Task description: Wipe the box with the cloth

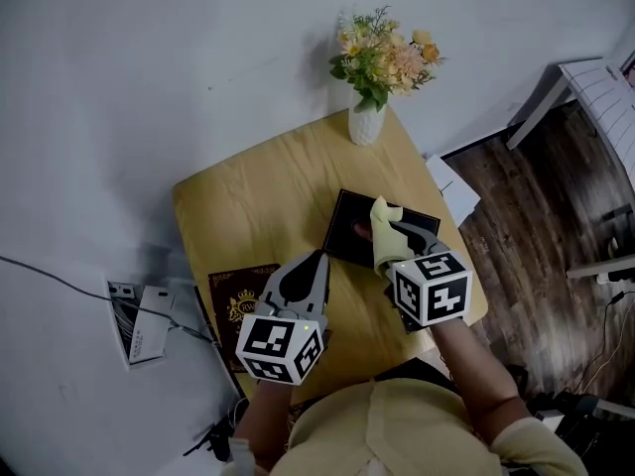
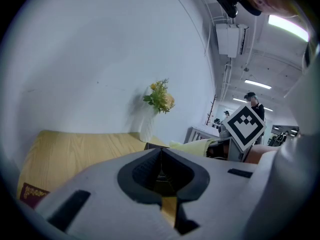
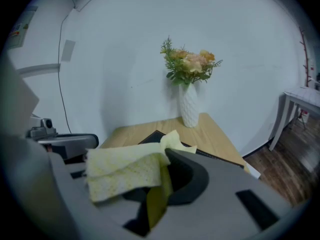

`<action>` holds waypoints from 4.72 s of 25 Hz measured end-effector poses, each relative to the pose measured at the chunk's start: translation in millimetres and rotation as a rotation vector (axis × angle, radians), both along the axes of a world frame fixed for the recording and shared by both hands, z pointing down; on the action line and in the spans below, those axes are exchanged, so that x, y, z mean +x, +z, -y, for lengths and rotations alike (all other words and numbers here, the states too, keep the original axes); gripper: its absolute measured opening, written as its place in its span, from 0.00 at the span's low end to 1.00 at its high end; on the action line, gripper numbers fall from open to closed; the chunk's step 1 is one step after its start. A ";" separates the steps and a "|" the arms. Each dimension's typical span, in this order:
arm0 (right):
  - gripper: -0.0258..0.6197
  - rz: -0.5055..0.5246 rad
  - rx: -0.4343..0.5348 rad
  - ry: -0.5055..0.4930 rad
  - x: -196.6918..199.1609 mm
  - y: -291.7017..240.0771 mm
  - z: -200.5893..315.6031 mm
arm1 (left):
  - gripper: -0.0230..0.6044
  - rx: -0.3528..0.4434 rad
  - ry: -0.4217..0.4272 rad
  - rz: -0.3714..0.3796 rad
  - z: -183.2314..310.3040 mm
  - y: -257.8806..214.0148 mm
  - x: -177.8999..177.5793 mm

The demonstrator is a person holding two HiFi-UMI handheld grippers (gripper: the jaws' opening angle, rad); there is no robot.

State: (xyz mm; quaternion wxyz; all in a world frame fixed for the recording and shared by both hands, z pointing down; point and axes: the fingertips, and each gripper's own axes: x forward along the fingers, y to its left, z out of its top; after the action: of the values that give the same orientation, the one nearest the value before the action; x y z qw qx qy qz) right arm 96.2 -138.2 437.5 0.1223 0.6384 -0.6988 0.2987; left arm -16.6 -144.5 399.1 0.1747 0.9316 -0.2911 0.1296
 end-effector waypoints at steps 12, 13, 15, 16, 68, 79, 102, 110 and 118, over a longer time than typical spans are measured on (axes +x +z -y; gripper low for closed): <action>0.10 -0.013 -0.009 0.156 52.1 3.8 -51.4 | 0.07 -0.004 0.133 -0.006 -30.3 0.6 43.7; 0.10 -0.014 -0.010 0.168 55.5 4.1 -55.5 | 0.07 -0.005 0.142 -0.006 -32.6 1.0 46.3; 0.10 -0.015 -0.013 0.189 61.0 5.1 -62.9 | 0.07 -0.007 0.158 -0.006 -36.0 2.1 51.3; 0.10 -0.015 -0.013 0.199 63.3 5.5 -66.5 | 0.07 -0.008 0.165 -0.006 -37.4 2.5 54.0; 0.10 0.116 0.041 -0.170 -114.1 43.3 -23.4 | 0.07 -0.070 -0.223 0.071 -31.5 40.2 -82.4; 0.10 0.148 0.010 -0.027 -80.9 59.9 -46.1 | 0.07 -0.088 -0.127 0.089 -40.6 49.6 -55.5; 0.10 0.143 0.000 0.210 -7.1 67.3 -121.7 | 0.07 -0.098 0.141 0.099 -81.5 58.5 26.4; 0.10 0.147 -0.013 0.273 18.1 67.8 -150.3 | 0.07 -0.092 0.226 0.096 -96.9 58.1 56.3; 0.10 0.152 0.014 0.300 34.9 53.7 -172.9 | 0.07 -0.082 0.290 0.098 -106.7 56.2 77.9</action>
State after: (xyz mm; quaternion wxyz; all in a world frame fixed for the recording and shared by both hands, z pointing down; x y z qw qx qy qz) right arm 131.1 34.8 491.2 0.0187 0.7120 -0.6050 0.3559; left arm 61.3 -37.8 455.3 0.1774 0.9486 -0.1560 0.2105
